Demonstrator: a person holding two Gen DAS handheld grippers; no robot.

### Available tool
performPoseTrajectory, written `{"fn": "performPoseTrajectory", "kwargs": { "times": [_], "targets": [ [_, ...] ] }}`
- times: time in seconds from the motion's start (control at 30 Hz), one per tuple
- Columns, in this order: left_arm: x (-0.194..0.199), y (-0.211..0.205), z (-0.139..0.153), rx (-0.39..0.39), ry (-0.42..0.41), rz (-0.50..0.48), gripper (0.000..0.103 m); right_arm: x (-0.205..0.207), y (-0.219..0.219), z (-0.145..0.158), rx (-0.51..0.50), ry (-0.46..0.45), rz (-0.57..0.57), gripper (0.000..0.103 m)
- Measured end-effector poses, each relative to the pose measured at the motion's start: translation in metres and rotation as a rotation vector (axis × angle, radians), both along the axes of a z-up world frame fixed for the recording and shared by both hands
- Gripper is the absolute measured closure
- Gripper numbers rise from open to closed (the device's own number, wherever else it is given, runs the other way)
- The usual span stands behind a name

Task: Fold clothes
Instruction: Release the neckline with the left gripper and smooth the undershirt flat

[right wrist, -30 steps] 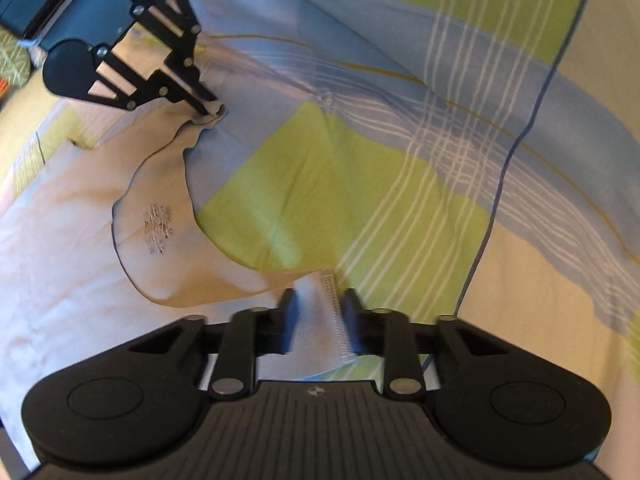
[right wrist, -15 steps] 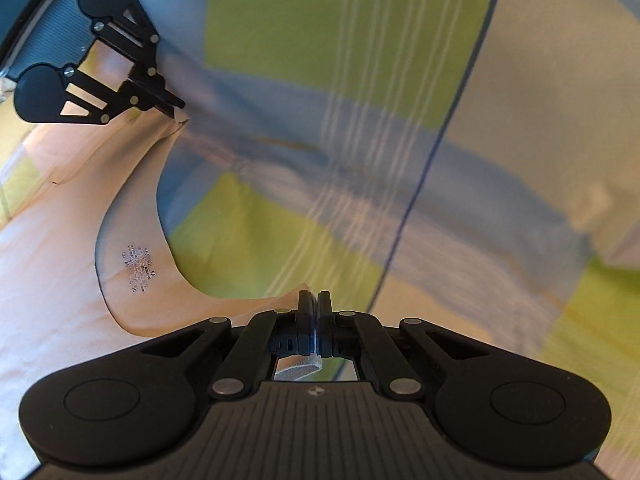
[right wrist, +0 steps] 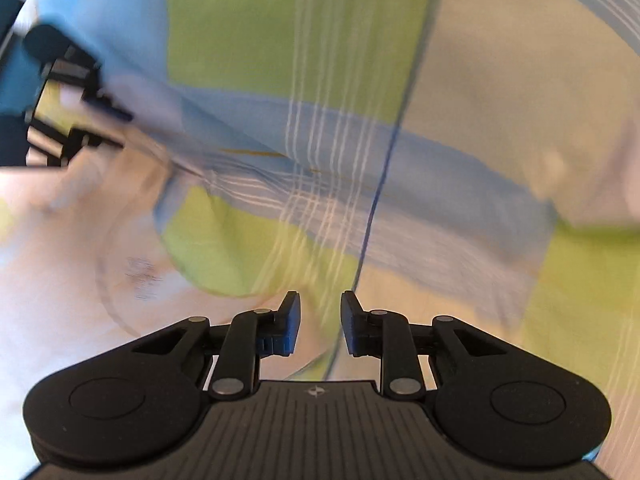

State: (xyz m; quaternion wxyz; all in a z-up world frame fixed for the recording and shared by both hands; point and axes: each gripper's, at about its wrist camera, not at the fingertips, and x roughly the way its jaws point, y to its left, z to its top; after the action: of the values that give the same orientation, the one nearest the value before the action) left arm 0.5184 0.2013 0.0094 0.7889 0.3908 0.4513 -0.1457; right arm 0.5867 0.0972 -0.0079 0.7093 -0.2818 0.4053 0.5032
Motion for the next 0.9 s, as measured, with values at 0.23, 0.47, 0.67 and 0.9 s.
{"fn": "performPoseTrajectory", "kwargs": {
  "times": [0.23, 0.47, 0.67, 0.9],
  "targets": [
    [-0.068, 0.024, 0.009, -0.193, 0.051, 0.166, 0.081, -0.089, -0.048, 0.003, 0.021, 0.154, 0.022, 0.077],
    [-0.088, 0.019, -0.039, -0.29, 0.139, 0.227, 0.079, -0.161, -0.073, -0.032, -0.06, 0.265, 0.041, 0.077],
    [-0.088, 0.046, -0.026, -0.295, 0.06, 0.292, 0.07, -0.176, -0.095, -0.038, -0.097, 0.254, -0.027, 0.077],
    [-0.04, 0.035, -0.005, -0.298, -0.059, 0.115, 0.07, -0.185, -0.102, -0.039, -0.082, 0.244, -0.095, 0.074]
  ]
}}
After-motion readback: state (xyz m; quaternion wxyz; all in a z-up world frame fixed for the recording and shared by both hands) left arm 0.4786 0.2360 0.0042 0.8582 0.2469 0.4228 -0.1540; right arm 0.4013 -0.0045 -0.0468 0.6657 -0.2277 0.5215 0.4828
